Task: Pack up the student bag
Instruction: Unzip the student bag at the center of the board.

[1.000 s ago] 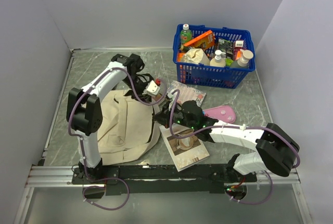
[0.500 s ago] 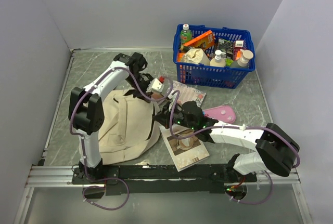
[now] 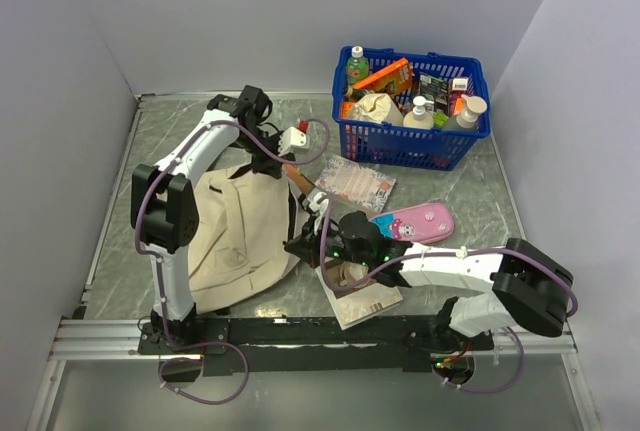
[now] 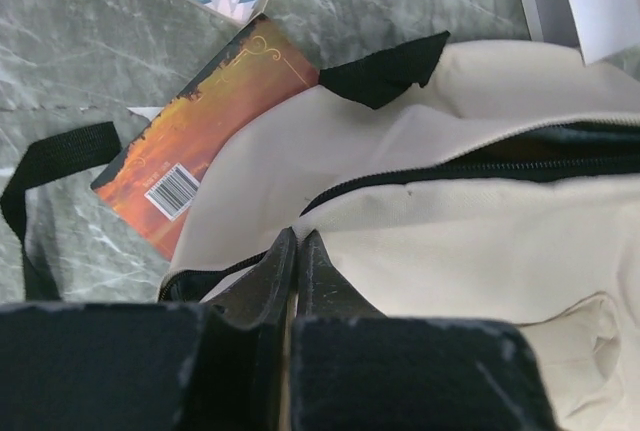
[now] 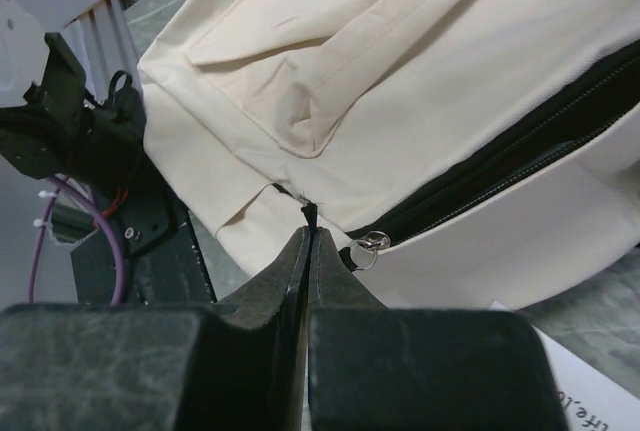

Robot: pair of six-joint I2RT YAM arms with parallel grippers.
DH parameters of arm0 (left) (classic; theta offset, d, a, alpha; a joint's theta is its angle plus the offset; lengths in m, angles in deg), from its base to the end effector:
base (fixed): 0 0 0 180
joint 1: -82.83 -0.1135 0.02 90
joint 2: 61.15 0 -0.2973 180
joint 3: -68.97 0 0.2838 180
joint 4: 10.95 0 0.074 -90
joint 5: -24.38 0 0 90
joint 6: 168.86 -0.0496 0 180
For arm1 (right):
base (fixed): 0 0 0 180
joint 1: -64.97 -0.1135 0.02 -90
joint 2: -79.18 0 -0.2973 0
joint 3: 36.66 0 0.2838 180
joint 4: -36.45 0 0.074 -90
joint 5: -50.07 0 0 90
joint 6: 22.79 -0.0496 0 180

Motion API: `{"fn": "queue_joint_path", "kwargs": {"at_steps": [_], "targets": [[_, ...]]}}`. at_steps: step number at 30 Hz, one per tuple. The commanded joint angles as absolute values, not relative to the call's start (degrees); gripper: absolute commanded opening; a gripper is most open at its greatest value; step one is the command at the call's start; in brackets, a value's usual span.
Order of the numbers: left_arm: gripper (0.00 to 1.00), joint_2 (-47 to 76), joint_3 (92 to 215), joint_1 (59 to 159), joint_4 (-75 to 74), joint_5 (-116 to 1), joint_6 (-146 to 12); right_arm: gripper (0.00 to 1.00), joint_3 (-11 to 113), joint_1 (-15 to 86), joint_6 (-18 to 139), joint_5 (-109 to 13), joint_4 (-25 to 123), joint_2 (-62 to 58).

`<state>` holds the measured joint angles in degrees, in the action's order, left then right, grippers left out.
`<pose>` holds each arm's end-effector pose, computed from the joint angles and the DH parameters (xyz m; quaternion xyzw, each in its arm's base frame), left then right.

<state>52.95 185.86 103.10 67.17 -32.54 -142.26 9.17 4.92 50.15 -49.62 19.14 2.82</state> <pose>0.4166 -0.1827 0.2869 0.6612 0.6842 -0.2176 0.2176 0.1495 0.2762 0.2301 -0.3350 0.7075 0.4374 0.4426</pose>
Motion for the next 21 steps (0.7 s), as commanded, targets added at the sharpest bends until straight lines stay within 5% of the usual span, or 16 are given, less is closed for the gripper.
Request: {"fn": "queue_joint_path", "kwargs": {"at_steps": [1,9,15,21], "targets": [[0.01,50.3,186.6,101.8,57.1,-36.5,-135.3,0.00,11.6,1.2,49.2,-52.9,18.2,1.5],[0.01,48.3,189.5,101.4,57.9,-29.9,-131.9,0.00,17.5,-2.8,48.8,-56.5,18.1,-8.7],[0.01,40.0,186.2,99.1,69.2,-18.7,-143.2,0.52,17.9,-1.9,51.2,-49.2,22.4,-4.1],[0.01,33.2,176.2,98.6,79.9,-19.3,-157.0,0.69,16.1,2.3,53.1,-45.7,29.5,8.6]]}}
